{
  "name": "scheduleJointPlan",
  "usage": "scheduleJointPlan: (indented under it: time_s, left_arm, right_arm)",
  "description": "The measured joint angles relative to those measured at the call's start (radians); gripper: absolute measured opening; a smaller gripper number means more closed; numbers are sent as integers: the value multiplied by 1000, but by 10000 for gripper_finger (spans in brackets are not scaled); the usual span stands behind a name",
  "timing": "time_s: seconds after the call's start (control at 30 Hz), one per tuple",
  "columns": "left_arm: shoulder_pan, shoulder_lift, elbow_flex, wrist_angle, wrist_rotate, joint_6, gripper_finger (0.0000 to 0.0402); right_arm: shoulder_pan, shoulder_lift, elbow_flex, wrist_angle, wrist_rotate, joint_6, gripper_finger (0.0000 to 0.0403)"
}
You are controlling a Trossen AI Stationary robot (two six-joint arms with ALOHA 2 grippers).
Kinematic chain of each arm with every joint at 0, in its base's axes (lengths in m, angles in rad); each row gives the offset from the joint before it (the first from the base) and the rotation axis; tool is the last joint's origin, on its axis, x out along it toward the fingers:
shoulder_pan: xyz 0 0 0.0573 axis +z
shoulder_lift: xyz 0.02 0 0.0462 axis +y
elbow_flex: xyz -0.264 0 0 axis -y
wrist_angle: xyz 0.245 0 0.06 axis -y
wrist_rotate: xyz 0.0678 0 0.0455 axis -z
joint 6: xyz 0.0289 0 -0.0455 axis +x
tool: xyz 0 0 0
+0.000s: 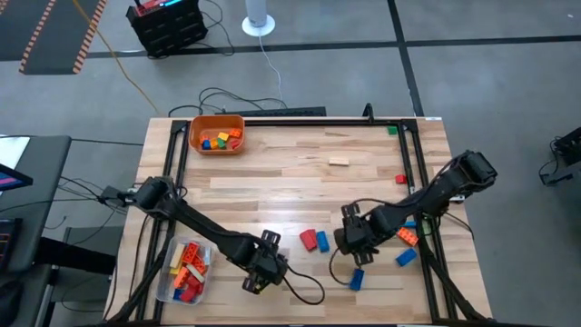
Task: Sort blocks by size
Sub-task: Put the large red block into the transparent bin
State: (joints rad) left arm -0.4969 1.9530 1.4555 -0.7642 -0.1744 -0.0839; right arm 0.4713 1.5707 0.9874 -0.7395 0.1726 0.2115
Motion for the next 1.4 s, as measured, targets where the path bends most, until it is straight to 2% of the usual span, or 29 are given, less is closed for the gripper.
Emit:
scheduleJointPlan:
  time_s: [0.13,0.3,0.6,0.8,1.1,1.23,1.4]
  left_arm:
    - [0,-3,0,-17,-40,39,262]
    - [3,-3,-29,-17,-31,80,263]
    - [9,-3,-70,-2,-13,104,261]
    - [14,-2,-107,20,-17,104,226]
    - [14,-2,-106,74,5,118,122]
    - [14,-2,-86,31,19,94,122]
    - [14,-47,7,-191,58,9,122]
  right_arm:
    - [85,0,0,32,49,1,240]
    - [159,0,0,70,72,20,240]
    - [190,0,0,78,119,85,240]
    - [190,0,0,80,122,88,240]
    - [190,0,0,81,122,87,240]
    - [190,0,0,80,122,87,240]
    - [189,-1,0,45,122,95,240]
